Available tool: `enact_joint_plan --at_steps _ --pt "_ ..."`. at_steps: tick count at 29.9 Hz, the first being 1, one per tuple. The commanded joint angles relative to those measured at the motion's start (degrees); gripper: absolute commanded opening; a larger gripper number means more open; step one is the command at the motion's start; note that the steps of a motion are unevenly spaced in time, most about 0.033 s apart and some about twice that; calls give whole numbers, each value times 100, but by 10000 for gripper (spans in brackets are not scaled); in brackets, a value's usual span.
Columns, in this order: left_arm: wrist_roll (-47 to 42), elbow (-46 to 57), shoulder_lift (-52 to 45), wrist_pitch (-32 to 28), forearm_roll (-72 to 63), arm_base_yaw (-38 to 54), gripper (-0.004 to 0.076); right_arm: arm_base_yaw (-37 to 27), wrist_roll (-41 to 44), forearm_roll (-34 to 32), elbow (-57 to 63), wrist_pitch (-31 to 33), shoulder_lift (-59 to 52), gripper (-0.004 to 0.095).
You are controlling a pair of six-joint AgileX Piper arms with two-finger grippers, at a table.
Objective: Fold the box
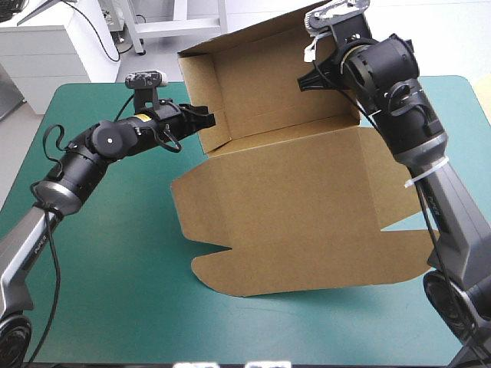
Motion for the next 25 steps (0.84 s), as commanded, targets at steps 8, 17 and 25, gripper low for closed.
enact_joint_plan --at_steps 8,17,25 --pt "-2405 -2078 662 2447 3203 -134 -8 -893 138 1931 487 -20 -165 -19" --pt "-2615 -3098 1899 3981 3497 -134 -8 -1262 127 2214 2430 -123 -128 -19" --pt "-2671 -3065 2514 4614 3489 -134 -8 -1408 -88 2650 2857 -151 316 -19"
